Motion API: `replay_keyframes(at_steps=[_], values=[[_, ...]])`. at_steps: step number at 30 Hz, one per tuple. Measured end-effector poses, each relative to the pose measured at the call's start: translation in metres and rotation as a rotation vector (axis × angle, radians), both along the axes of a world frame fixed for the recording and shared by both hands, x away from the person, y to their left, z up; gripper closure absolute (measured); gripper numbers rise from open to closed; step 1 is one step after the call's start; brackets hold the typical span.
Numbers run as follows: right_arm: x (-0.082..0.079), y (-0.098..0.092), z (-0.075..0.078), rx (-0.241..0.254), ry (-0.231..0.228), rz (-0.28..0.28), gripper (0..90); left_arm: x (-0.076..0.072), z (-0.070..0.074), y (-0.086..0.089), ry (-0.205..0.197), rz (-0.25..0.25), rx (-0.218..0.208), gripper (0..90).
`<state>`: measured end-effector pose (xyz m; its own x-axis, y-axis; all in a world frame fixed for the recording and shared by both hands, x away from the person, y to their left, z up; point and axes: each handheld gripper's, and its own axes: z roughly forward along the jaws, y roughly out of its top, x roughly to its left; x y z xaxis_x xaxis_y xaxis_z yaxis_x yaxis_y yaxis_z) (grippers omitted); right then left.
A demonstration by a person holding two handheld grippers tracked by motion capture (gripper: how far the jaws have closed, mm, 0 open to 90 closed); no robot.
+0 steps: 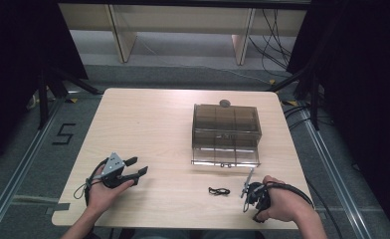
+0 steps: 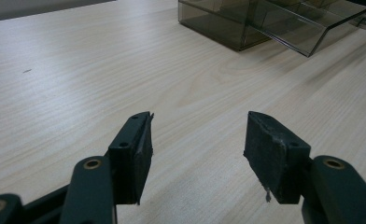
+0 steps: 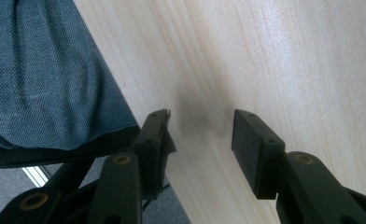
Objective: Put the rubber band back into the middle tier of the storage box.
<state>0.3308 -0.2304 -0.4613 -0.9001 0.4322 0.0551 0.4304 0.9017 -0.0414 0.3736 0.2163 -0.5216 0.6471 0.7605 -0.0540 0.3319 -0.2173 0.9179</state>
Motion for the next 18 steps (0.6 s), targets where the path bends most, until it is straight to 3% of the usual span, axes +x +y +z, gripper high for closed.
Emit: replay_keyframes(at_steps=[13, 18], values=[[0.008, 0.01, 0.001, -0.015, -0.006, 0.048, 60.7, 0.0, 0.001, 0.001, -0.003, 0.005, 0.003, 41.1], [0.011, 0.014, 0.004, -0.029, -0.009, 0.042, 61.5, 0.0, 0.001, 0.001, -0.005, 0.003, 0.004, 41.1]])
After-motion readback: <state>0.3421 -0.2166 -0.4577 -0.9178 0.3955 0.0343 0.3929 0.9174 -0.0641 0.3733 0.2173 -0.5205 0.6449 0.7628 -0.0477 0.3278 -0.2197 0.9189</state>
